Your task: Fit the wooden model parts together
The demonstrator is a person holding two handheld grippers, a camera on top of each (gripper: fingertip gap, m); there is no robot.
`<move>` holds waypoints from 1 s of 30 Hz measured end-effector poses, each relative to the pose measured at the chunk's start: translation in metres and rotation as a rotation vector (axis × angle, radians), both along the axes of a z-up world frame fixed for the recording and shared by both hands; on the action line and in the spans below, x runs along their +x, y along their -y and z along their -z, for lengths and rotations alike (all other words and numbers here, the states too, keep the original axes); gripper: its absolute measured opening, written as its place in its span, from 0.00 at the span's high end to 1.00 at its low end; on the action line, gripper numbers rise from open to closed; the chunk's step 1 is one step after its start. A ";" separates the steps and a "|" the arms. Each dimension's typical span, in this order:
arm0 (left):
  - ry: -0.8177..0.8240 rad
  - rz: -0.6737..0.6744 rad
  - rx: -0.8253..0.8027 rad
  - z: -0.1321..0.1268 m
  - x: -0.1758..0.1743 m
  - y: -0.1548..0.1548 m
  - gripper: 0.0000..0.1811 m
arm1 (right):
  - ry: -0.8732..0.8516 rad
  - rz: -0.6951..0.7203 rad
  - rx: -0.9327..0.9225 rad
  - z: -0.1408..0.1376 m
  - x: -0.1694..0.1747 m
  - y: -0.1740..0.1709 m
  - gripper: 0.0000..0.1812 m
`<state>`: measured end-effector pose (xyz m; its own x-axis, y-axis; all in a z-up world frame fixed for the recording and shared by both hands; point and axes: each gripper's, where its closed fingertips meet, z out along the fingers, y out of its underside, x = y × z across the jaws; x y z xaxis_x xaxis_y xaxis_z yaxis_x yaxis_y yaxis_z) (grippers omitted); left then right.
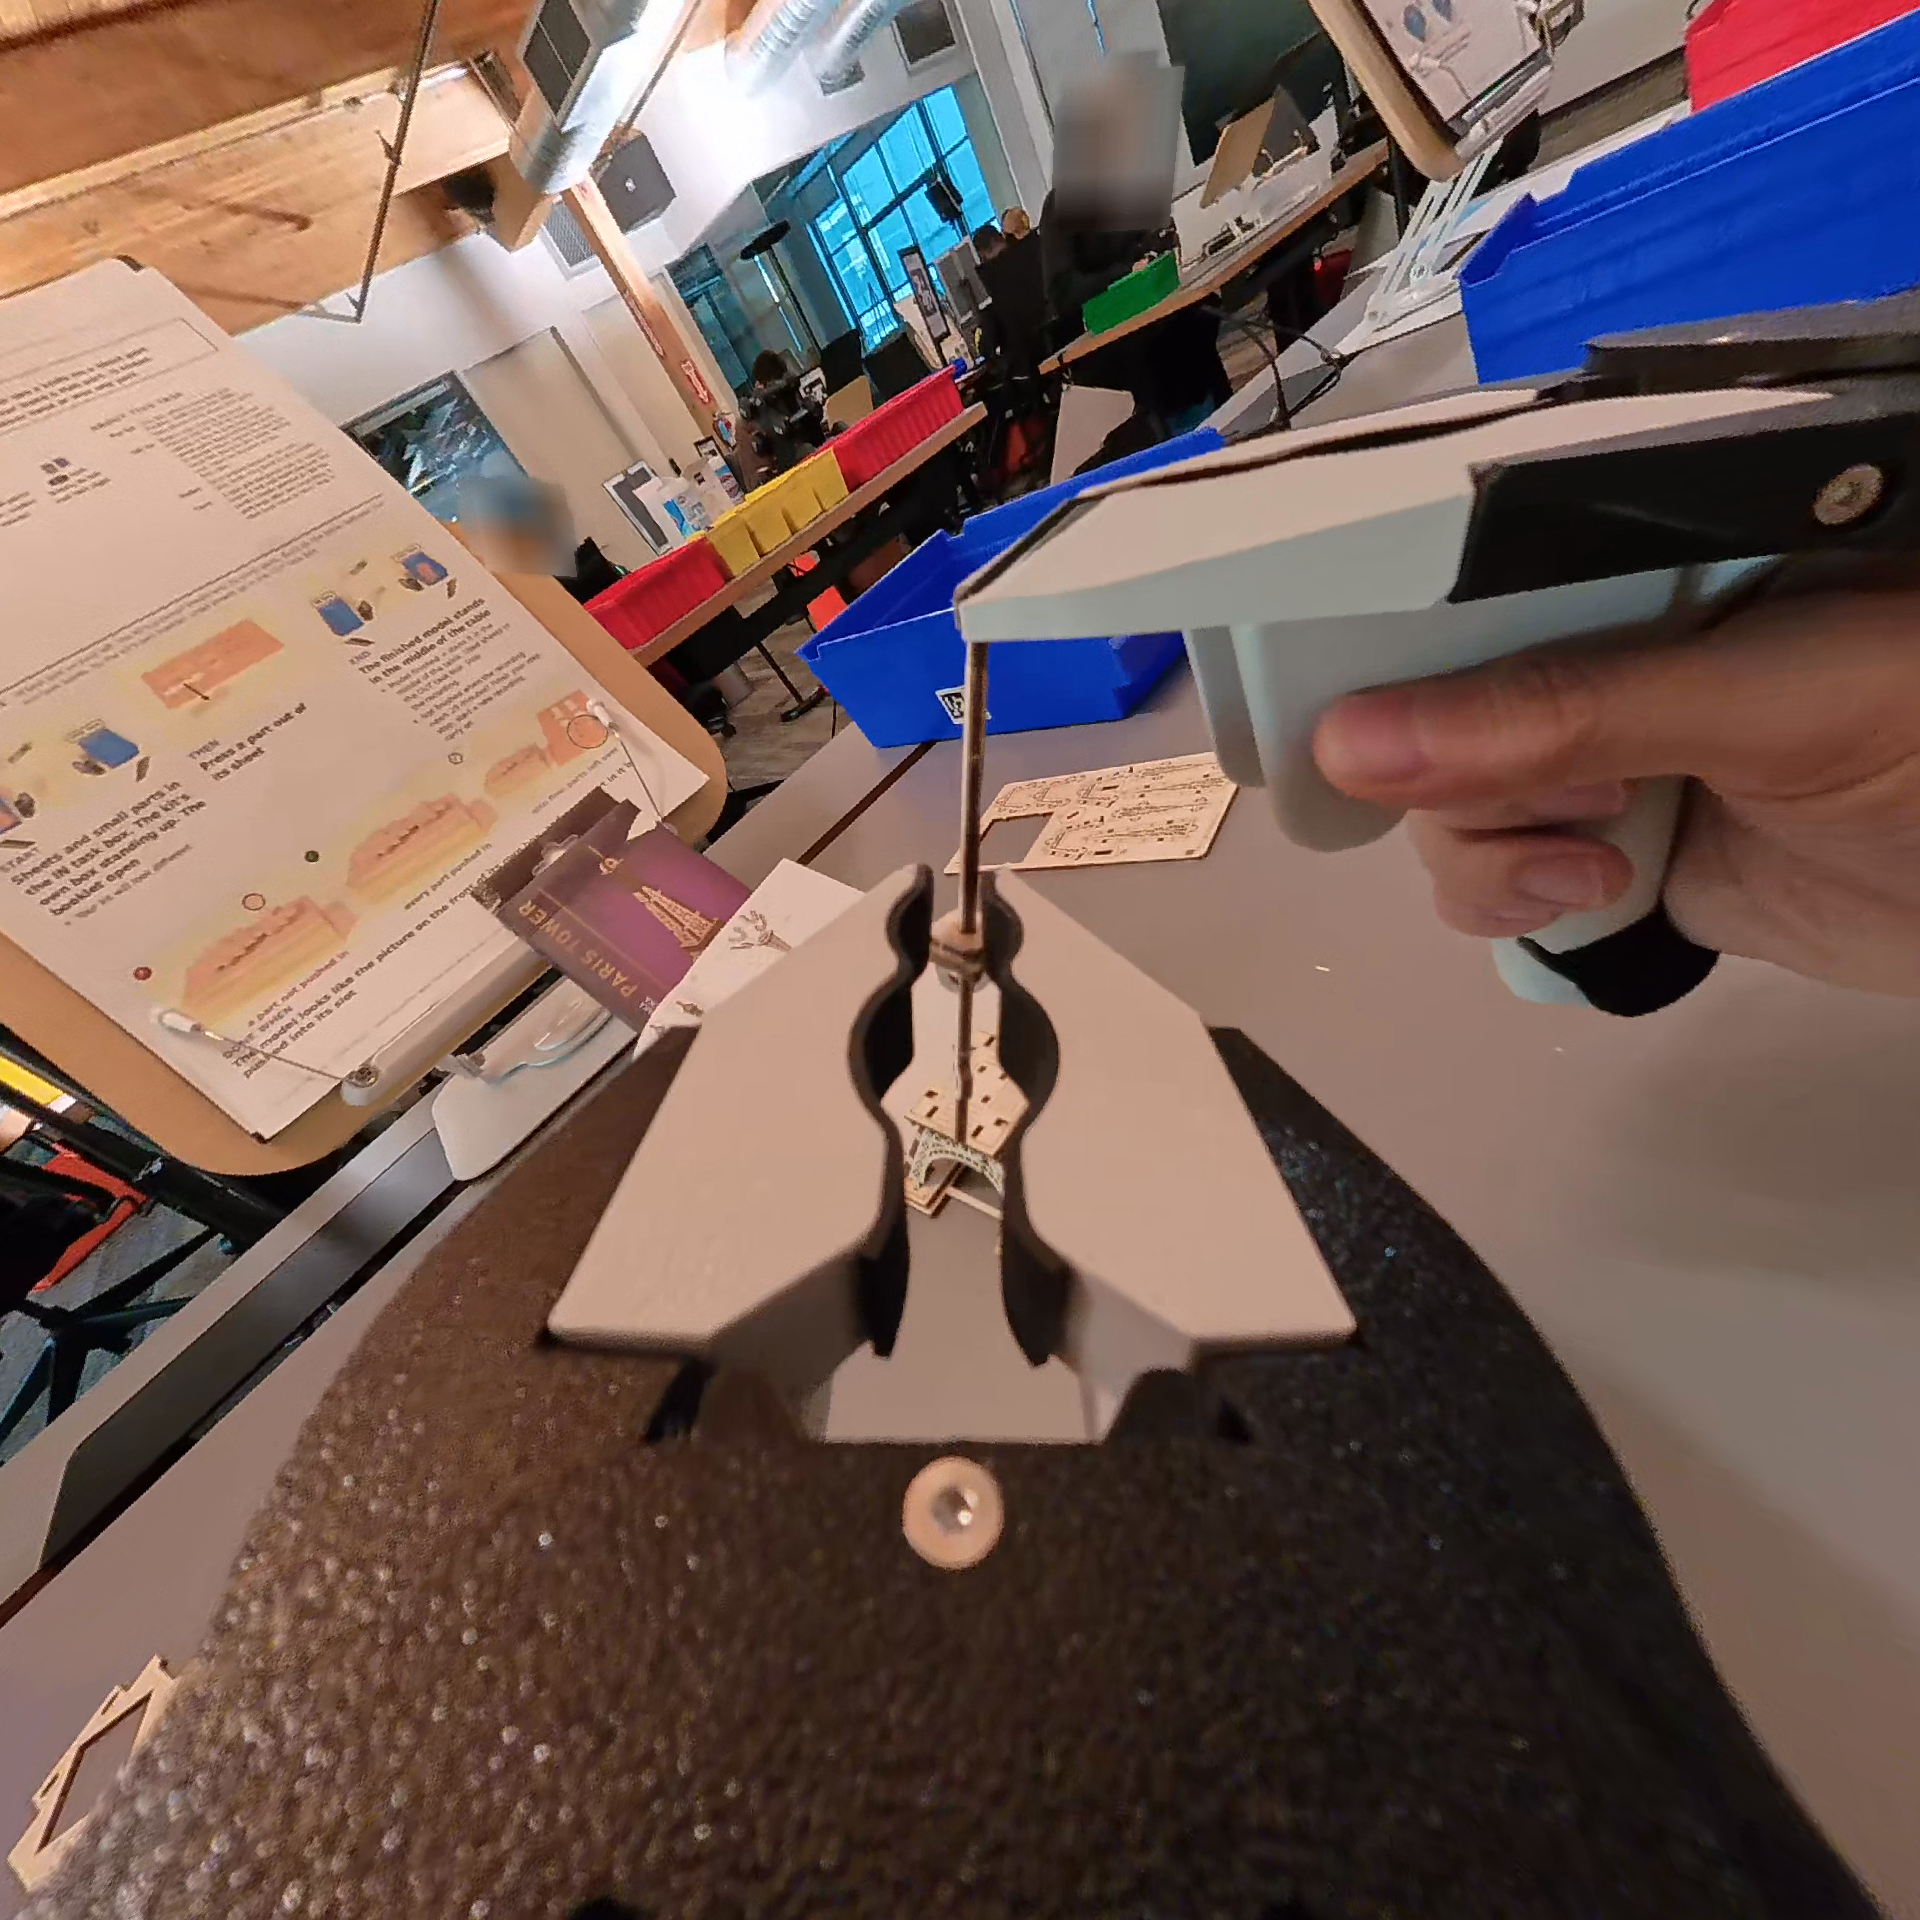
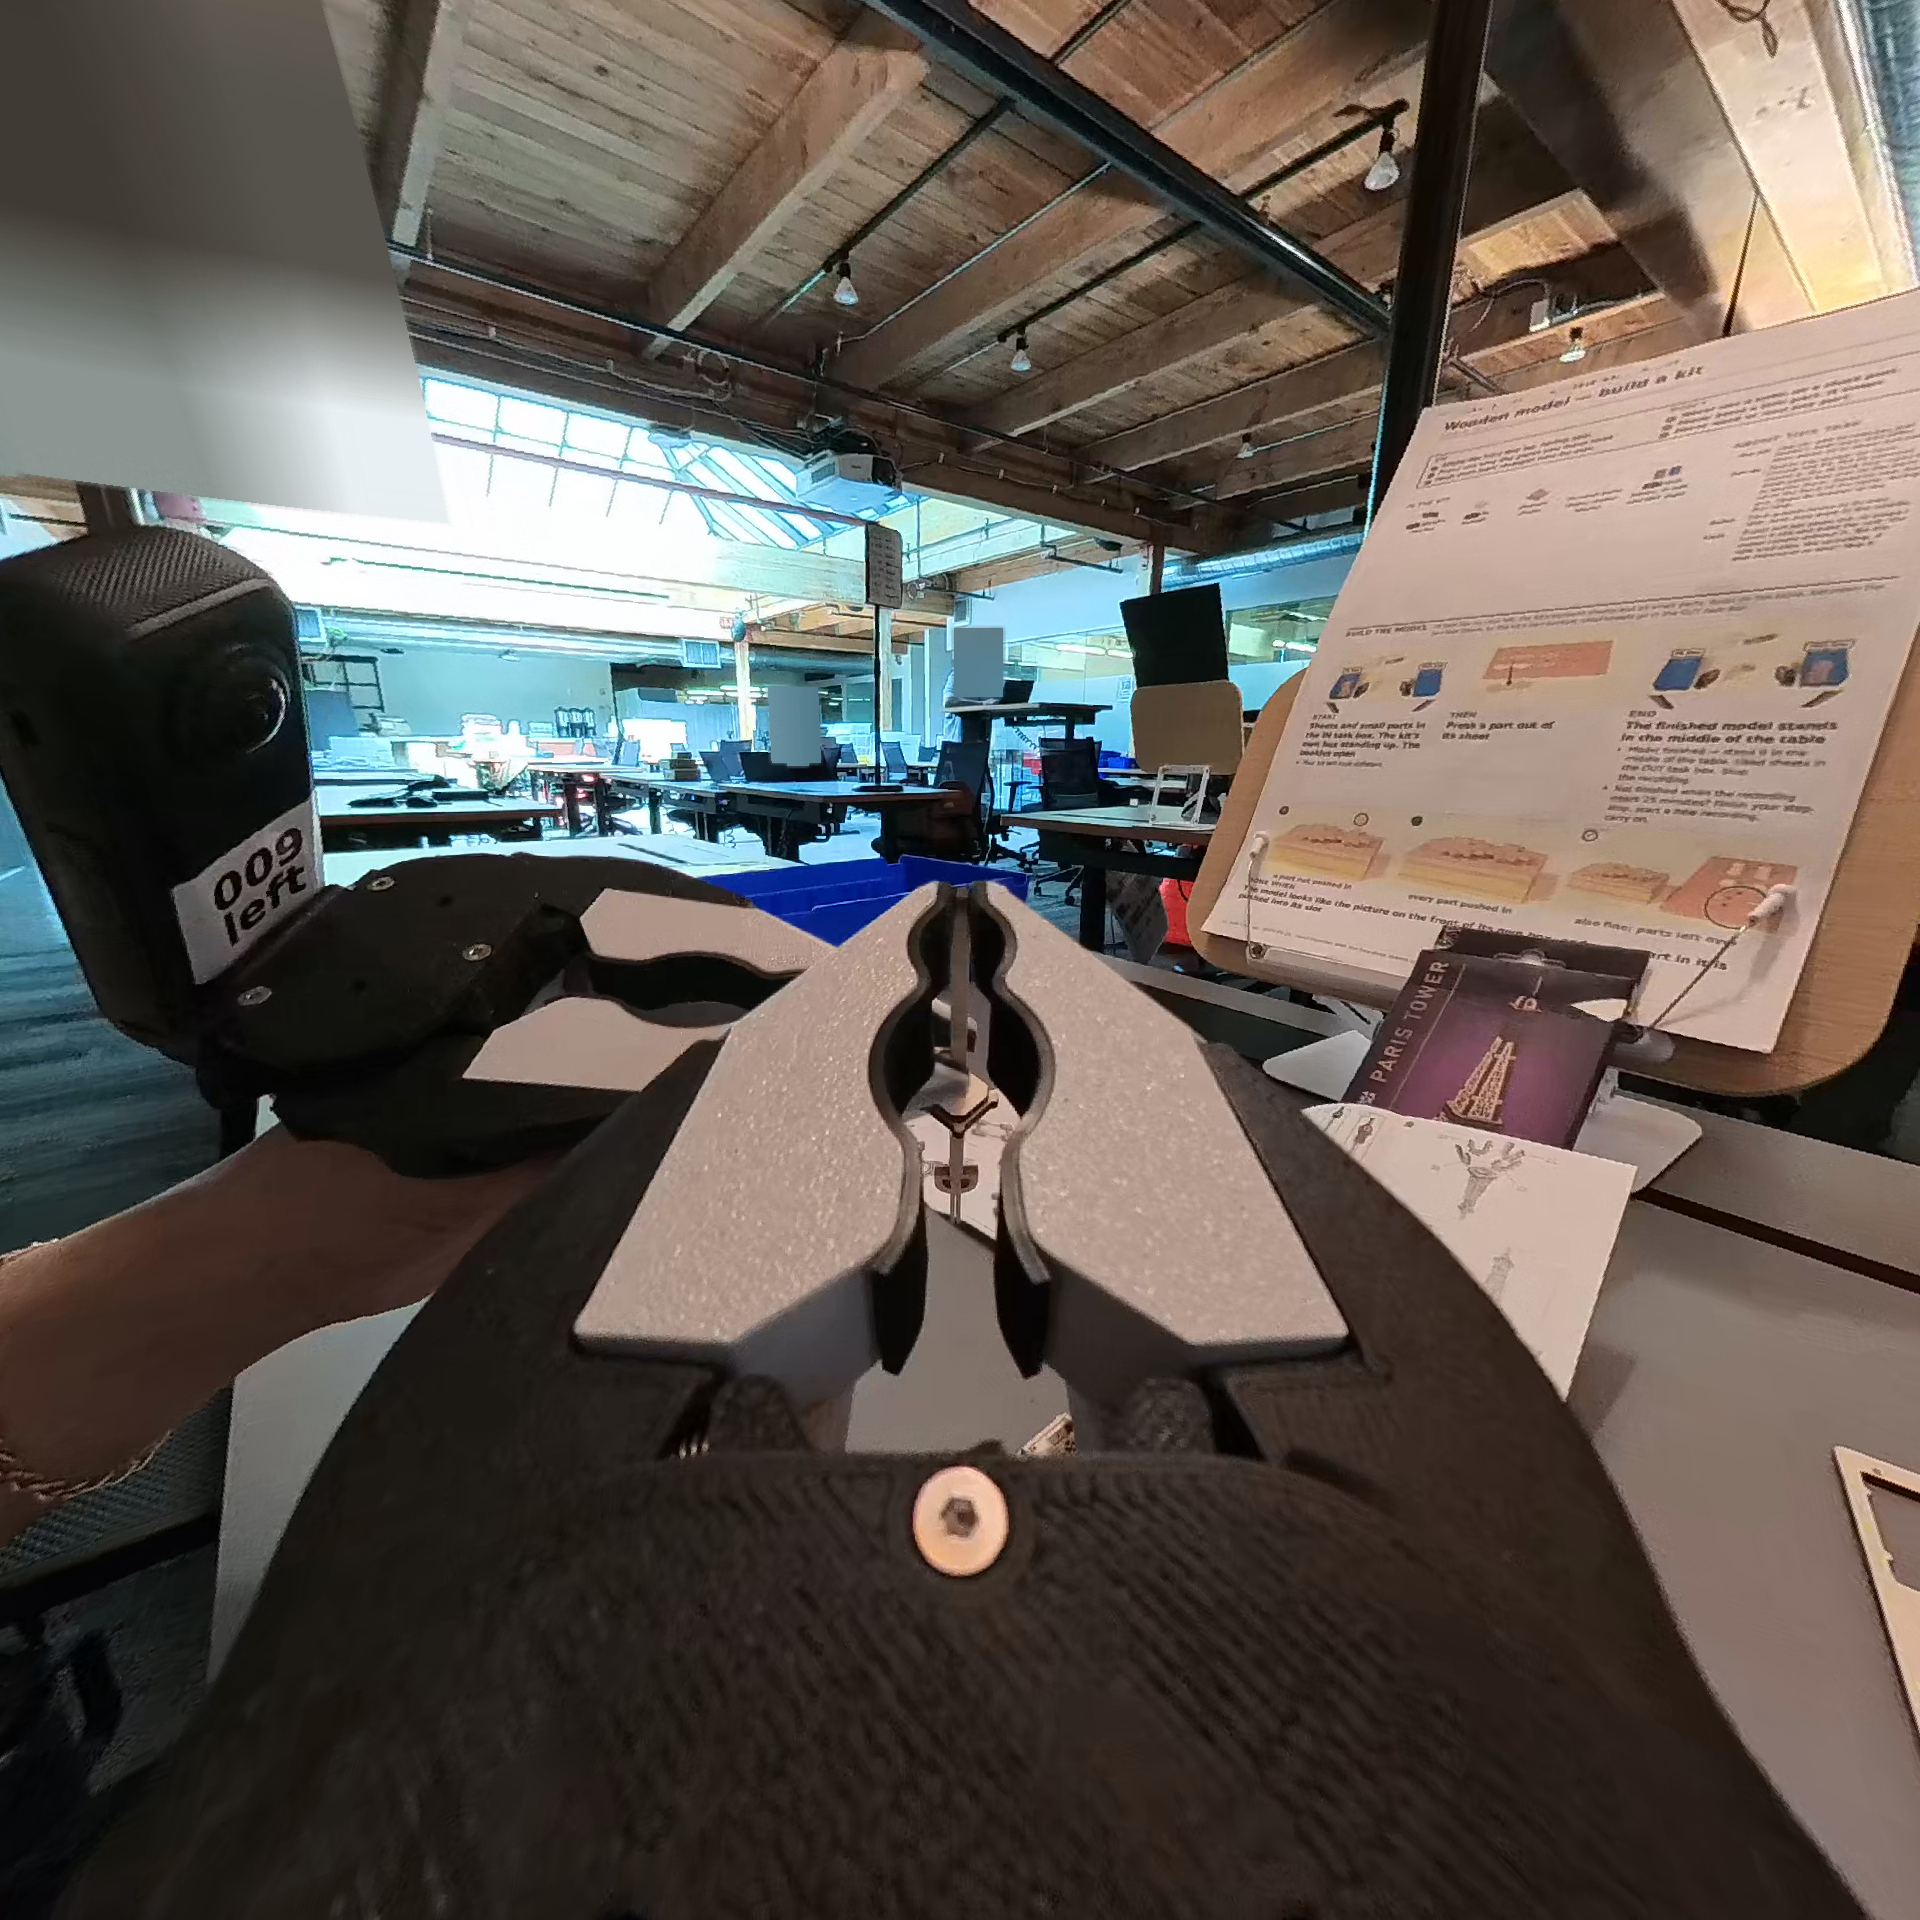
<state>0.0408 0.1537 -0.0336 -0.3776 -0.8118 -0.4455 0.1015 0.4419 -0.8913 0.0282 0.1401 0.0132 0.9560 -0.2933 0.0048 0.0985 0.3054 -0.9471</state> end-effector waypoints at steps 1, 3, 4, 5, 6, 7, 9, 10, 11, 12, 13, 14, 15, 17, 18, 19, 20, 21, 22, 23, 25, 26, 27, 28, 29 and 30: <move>-0.003 0.005 0.002 0.000 0.000 0.001 0.98 | 0.003 0.001 0.003 0.000 0.000 0.000 1.00; -0.009 0.005 0.007 0.002 0.000 0.001 1.00 | 0.005 -0.005 -0.001 0.000 -0.002 -0.001 1.00; -0.010 0.008 0.009 0.002 0.000 0.002 1.00 | 0.008 -0.002 -0.004 0.000 -0.002 -0.001 1.00; -0.010 0.011 0.009 0.002 0.000 0.003 1.00 | 0.011 0.001 -0.004 -0.001 -0.002 -0.001 1.00; -0.007 0.007 0.009 0.001 0.000 0.002 1.00 | 0.012 0.000 -0.003 -0.001 -0.002 -0.001 1.00; -0.003 0.003 0.013 0.001 0.000 0.001 1.00 | 0.015 -0.004 -0.006 -0.001 -0.002 -0.001 1.00; -0.006 -0.008 0.025 0.002 0.001 -0.002 1.00 | 0.033 -0.025 -0.042 0.001 -0.002 -0.002 1.00; -0.004 -0.026 0.025 0.002 0.002 -0.006 1.00 | 0.050 -0.035 -0.074 0.003 0.000 -0.002 0.96; -0.005 -0.033 0.027 0.001 0.003 -0.009 1.00 | 0.063 -0.046 -0.119 0.005 0.003 0.000 0.89; -0.013 -0.040 0.028 0.002 0.003 -0.014 1.00 | 0.068 -0.080 -0.185 0.011 0.005 0.001 0.85; -0.024 -0.057 0.029 0.003 0.005 -0.020 1.00 | 0.058 -0.149 -0.273 0.021 0.004 0.002 0.81; -0.032 -0.074 0.035 0.004 0.006 -0.026 1.00 | 0.019 -0.236 -0.369 0.036 0.001 0.004 0.78; -0.034 -0.089 0.044 0.005 0.008 -0.032 1.00 | -0.042 -0.315 -0.467 0.055 -0.003 0.006 0.77; -0.044 -0.114 0.061 0.007 0.010 -0.040 1.00 | -0.075 -0.410 -0.655 0.097 -0.010 0.012 0.85; -0.051 -0.114 0.061 0.009 0.011 -0.042 1.00 | -0.055 -0.432 -0.744 0.119 -0.013 0.015 0.88; -0.059 -0.112 0.057 0.011 0.012 -0.043 1.00 | -0.032 -0.464 -0.832 0.139 -0.017 0.019 0.89; -0.063 -0.105 0.057 0.012 0.012 -0.042 1.00 | -0.010 -0.494 -0.910 0.157 -0.021 0.024 0.90; -0.066 -0.097 0.063 0.013 0.012 -0.042 1.00 | 0.022 -0.503 -0.974 0.169 -0.021 0.028 0.88; -0.073 -0.095 0.073 0.015 0.013 -0.042 1.00 | 0.063 -0.479 -1.003 0.175 -0.017 0.028 0.83; -0.079 -0.090 0.081 0.017 0.013 -0.041 1.00 | 0.100 -0.470 -1.014 0.176 -0.014 0.028 0.81; -0.083 -0.079 0.081 0.019 0.013 -0.040 1.00 | 0.091 -0.525 -1.022 0.176 -0.017 0.028 0.81; -0.086 -0.076 0.078 0.019 0.013 -0.040 1.00 | 0.070 -0.522 -1.026 0.176 -0.014 0.026 0.82; -0.090 -0.072 0.078 0.020 0.013 -0.039 1.00 | 0.053 -0.512 -1.046 0.178 -0.011 0.026 0.84; -0.091 -0.071 0.079 0.020 0.013 -0.039 1.00 | 0.040 -0.522 -1.077 0.182 -0.012 0.029 0.85; -0.091 -0.071 0.081 0.020 0.013 -0.039 1.00 | 0.034 -0.520 -1.099 0.186 -0.012 0.032 0.85; -0.093 -0.068 0.084 0.020 0.013 -0.039 1.00 | 0.035 -0.503 -1.111 0.189 -0.011 0.033 0.86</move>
<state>0.0539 0.1925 -0.0537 -0.3655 -0.7985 -0.4784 -0.0125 0.5181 -0.8552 0.0174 0.1073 -0.1760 0.9561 0.2896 0.0451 0.2331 -0.6580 -0.7161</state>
